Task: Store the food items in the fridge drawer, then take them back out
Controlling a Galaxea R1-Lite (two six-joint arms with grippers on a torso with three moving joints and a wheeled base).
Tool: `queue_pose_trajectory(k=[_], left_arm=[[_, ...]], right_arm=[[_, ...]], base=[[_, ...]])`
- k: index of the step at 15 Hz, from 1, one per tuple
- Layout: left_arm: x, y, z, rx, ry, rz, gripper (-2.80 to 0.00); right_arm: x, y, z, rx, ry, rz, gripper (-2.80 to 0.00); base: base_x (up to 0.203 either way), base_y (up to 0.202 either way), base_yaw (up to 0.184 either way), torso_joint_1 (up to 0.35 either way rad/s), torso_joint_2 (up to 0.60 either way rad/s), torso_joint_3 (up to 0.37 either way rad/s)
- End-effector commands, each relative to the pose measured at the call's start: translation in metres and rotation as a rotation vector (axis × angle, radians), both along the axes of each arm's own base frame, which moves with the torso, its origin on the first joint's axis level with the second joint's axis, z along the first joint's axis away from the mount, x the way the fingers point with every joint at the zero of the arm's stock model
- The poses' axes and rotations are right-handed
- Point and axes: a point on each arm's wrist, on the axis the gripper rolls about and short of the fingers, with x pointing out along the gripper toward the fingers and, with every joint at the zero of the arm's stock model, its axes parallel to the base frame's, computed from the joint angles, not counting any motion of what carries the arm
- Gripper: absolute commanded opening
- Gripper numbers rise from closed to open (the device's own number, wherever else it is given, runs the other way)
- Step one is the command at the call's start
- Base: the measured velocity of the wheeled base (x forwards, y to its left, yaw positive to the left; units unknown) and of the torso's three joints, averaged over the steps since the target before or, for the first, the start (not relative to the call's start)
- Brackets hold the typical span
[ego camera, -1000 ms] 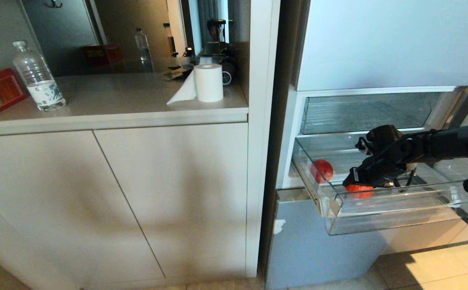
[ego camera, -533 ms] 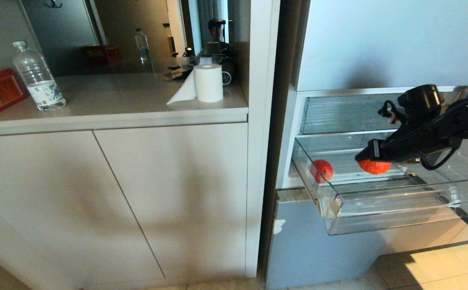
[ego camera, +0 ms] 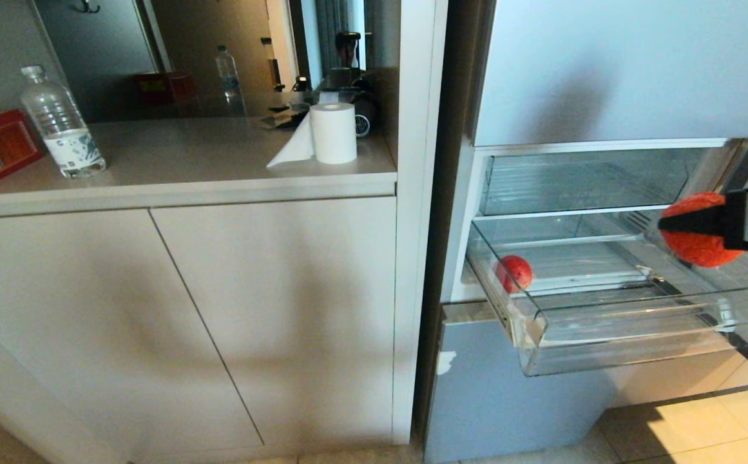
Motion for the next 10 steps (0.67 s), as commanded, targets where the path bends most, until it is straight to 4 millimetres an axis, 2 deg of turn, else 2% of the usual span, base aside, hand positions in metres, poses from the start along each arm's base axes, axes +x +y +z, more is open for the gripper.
queue_pose_trajectory(k=[1,4,6,10], left_arm=[[0.0,0.0,0.0,0.0,0.0,0.001,-2.8],[0.0,0.0,0.0,0.0,0.0,0.001,-2.8],[0.0,0.0,0.0,0.0,0.0,0.001,-2.8],[0.0,0.0,0.0,0.0,0.0,0.001,-2.8]], right_arm=[[-0.102,-0.005,0.001,0.011,-0.182,0.009,-2.8],[-0.17,-0.01,-0.04,0.019,-0.309,0.006,-2.8],[-0.201,-0.012,-0.08,0.017,-0.356,0.006,-2.8],[-0.203,-0.013,-0.181,-0.06,-0.302,0.005,-2.8]], base=[[0.0,0.0,0.0,0.0,0.0,0.0],[0.0,0.0,0.0,0.0,0.0,0.0],[0.0,0.0,0.0,0.0,0.0,0.0],[0.0,0.0,0.0,0.0,0.0,0.0]])
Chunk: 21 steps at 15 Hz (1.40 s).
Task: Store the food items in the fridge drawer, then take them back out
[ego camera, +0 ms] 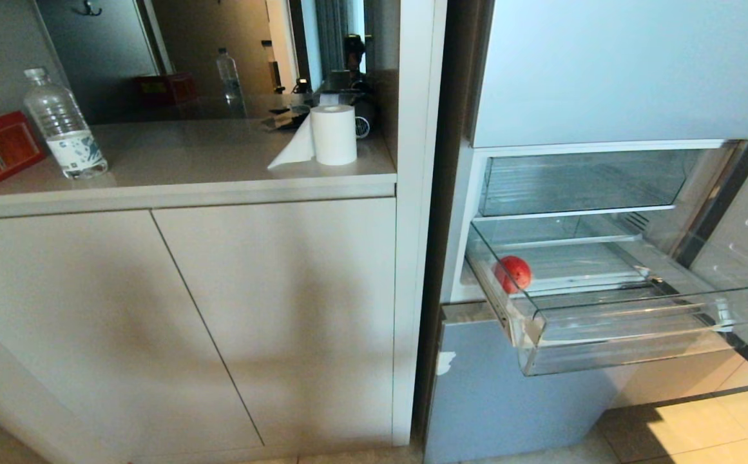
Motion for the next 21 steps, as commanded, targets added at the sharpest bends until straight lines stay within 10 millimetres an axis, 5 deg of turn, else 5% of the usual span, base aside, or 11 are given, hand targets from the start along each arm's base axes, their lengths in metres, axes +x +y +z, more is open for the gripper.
queue_pose_trajectory(k=[1,6,14,21], left_arm=[[0.0,0.0,0.0,0.0,0.0,0.001,-2.8],[0.0,0.0,0.0,-0.003,-0.002,0.001,-2.8],[0.0,0.0,0.0,-0.003,-0.002,0.001,-2.8],[0.0,0.0,0.0,-0.003,-0.002,0.001,-2.8]], right_arm=[[-0.014,-0.001,-0.057,-0.047,-0.069,-0.011,-2.8],[-0.032,0.0,-0.083,-0.105,-0.184,-0.046,-2.8],[-0.032,-0.001,-0.083,-0.08,-0.177,-0.065,-2.8],[-0.032,-0.001,-0.083,-0.082,-0.176,-0.063,-2.8]], base=[[0.0,0.0,0.0,0.0,0.0,0.0],[0.0,0.0,0.0,0.0,0.0,0.0],[0.001,0.0,-0.007,0.0,0.0,0.0],[0.0,0.006,-0.167,0.001,0.0,0.001]])
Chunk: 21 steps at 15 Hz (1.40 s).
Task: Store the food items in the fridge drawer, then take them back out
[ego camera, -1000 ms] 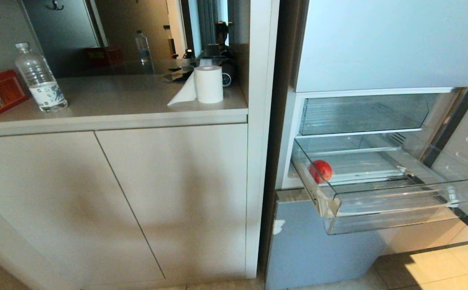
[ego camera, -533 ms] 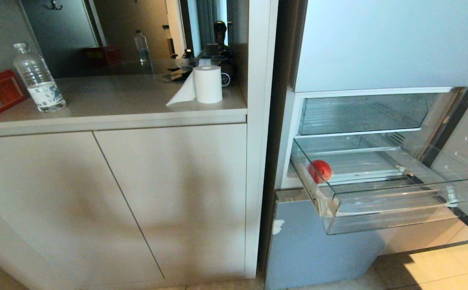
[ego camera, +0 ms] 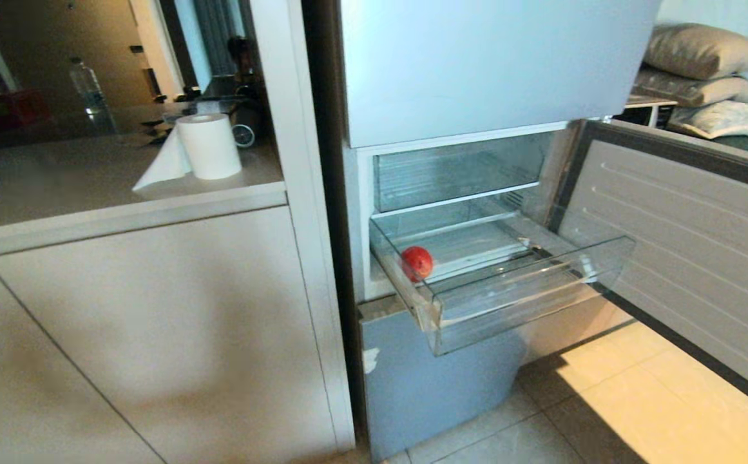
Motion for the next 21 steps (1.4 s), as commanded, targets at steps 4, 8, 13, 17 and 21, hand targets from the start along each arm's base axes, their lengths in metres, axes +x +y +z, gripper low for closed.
queue_pose_trajectory(k=[4,8,13,17,21], left_arm=[[0.0,0.0,0.0,0.0,0.0,0.001,-2.8],[0.0,0.0,0.0,0.0,0.0,0.001,-2.8],[0.0,0.0,0.0,0.0,0.0,0.001,-2.8],[0.0,0.0,0.0,0.0,0.0,0.001,-2.8],[0.0,0.0,0.0,0.0,0.0,0.001,-2.8]], right_arm=[[0.0,0.0,0.0,-0.002,0.006,0.0,-2.8],[0.001,0.0,0.0,0.007,0.008,-0.001,-2.8],[0.037,-0.001,0.025,0.083,0.216,-0.075,-2.8],[0.102,-0.023,0.052,0.246,0.357,-0.316,-2.8],[0.17,-0.082,0.049,0.369,0.405,-0.527,-2.8]], base=[[0.0,0.008,-0.177,0.002,0.0,0.002],[0.0,0.008,-0.172,0.002,0.0,0.001],[0.0,0.003,-0.039,0.0,0.0,0.002],[0.0,0.0,0.0,0.0,0.0,0.0],[0.0,0.0,0.0,0.0,0.0,0.0]])
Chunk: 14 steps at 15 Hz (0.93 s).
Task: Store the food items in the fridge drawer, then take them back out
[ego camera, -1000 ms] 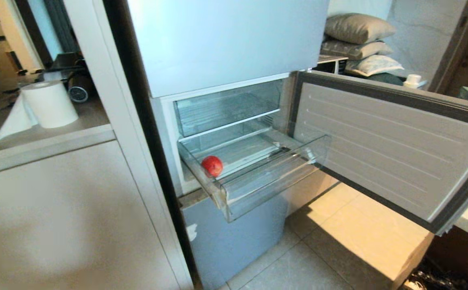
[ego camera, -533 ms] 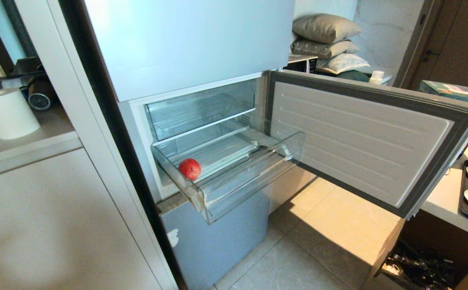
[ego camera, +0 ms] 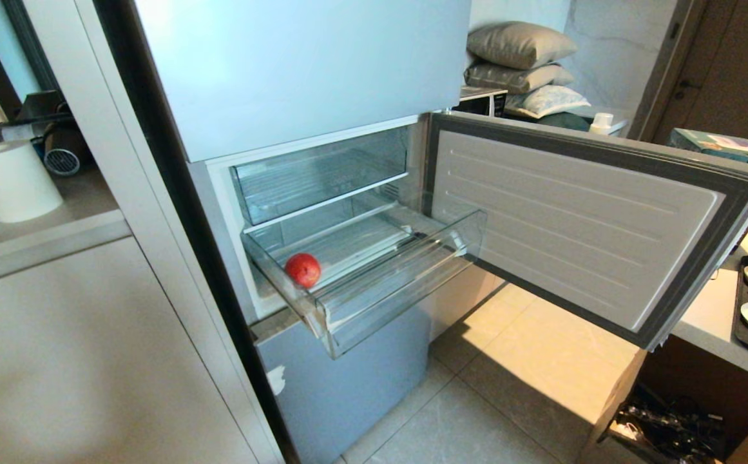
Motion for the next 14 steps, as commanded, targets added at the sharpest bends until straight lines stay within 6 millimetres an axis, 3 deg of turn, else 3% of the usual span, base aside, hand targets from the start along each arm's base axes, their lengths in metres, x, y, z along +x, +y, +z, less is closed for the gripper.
queue_pose_trajectory(k=[1,5,9,11,14], left_arm=[[0.0,0.0,0.0,0.0,0.0,0.001,-2.8],[0.0,0.0,0.0,0.0,0.0,0.001,-2.8],[0.0,0.0,0.0,0.0,0.0,0.001,-2.8],[0.0,0.0,0.0,0.0,0.0,0.001,-2.8],[0.0,0.0,0.0,0.0,0.0,0.001,-2.8]], right_arm=[[0.053,-0.054,-0.026,0.096,0.139,-0.136,-2.8],[0.094,-0.153,-0.038,0.075,0.053,-0.341,-2.8],[0.1,-0.242,-0.055,0.047,-0.015,-0.48,-2.8],[0.097,-0.272,-0.062,0.042,-0.039,-0.505,-2.8],[0.096,-0.302,-0.074,0.034,-0.053,-0.539,-2.8]], base=[[0.0,0.0,0.0,0.0,0.0,0.0],[0.0,0.0,0.0,0.0,0.0,0.0],[0.0,0.0,0.0,0.0,0.0,0.0],[0.0,0.0,0.0,0.0,0.0,0.0],[0.0,0.0,0.0,0.0,0.0,0.0]])
